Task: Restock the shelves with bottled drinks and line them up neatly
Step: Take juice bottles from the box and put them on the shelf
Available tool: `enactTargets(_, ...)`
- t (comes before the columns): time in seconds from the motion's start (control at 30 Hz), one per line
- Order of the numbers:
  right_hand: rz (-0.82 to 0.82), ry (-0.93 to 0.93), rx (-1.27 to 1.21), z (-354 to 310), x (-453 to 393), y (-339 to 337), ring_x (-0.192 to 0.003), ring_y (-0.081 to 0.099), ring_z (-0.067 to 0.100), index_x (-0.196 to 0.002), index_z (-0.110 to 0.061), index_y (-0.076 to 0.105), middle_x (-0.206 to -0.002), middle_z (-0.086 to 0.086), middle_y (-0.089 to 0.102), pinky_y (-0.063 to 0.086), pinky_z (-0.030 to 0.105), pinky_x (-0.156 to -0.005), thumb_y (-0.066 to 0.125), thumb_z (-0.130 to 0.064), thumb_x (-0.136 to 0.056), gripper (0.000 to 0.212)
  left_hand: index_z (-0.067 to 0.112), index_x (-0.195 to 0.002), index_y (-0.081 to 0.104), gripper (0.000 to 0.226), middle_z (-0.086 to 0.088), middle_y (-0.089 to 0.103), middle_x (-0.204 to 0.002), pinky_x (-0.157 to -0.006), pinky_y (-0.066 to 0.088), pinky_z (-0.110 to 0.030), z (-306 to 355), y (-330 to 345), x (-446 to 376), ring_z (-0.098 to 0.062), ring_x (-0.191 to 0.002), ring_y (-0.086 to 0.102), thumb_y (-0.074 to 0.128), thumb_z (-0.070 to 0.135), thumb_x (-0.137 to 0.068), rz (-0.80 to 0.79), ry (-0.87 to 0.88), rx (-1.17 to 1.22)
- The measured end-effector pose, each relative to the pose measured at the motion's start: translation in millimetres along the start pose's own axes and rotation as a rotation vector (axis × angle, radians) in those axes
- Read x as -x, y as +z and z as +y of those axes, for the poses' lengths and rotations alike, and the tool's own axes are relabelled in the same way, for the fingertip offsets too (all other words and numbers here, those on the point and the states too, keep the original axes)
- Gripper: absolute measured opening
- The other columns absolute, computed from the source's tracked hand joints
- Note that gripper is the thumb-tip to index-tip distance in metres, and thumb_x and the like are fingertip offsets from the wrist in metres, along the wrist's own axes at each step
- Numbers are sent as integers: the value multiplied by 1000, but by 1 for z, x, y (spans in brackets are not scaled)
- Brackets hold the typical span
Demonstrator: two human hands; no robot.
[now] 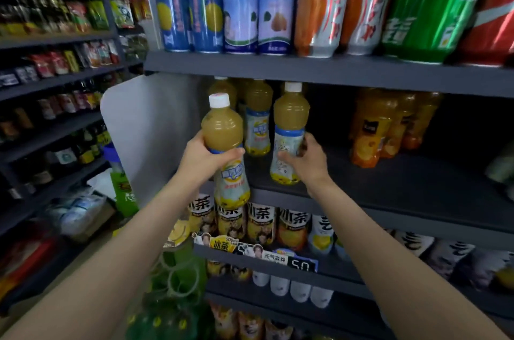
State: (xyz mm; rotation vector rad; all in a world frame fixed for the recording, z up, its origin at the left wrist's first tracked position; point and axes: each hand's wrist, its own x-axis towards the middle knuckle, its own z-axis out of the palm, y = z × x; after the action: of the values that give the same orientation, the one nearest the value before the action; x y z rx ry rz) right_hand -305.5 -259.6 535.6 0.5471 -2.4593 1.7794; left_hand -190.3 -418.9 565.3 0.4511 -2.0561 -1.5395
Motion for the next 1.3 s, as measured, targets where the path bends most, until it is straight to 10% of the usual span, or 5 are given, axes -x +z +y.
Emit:
enactTargets(0.17, 86, -48, 51, 3, -17, 24, -110, 56, 19, -124, -7, 46, -118, 8, 59, 42, 21, -84, 74, -14, -78, 54, 21, -107, 53, 49, 8, 62, -95, -73, 49, -21, 1, 2, -32, -11, -90, 60, 81, 18, -67, -22, 42, 8)
enactTargets(0.4, 154, -51, 163, 3, -36, 39, -110, 54, 28, -115, -2, 43, -120, 15, 52, 47, 39, -89, 73, -16, -78, 50, 14, -119, 46, 60, 2, 58, -109, -87, 48, -32, -11, 23, -64, -16, -103, 57, 79, 25, -71, 52, 85, -90)
enactTargets(0.6, 79, 20, 369, 19, -28, 38, -115, 49, 30, -133, -5, 42, -126, 14, 49, 40, 40, -100, 70, -11, -79, 61, 10, -137, 31, 84, -16, 37, -132, -103, 32, -41, -53, 26, -56, -37, -125, 37, 76, 38, -72, -74, -108, -612)
enactTargets(1.3, 90, 101, 497, 18, -51, 44, -121, 41, 32, -130, -5, 34, -131, 15, 39, 41, 37, -91, 65, -11, -84, 55, 10, -137, 35, 70, -16, 49, -133, -98, 39, -39, -63, 42, -85, -32, -122, 46, 71, 25, -79, -28, -81, -563)
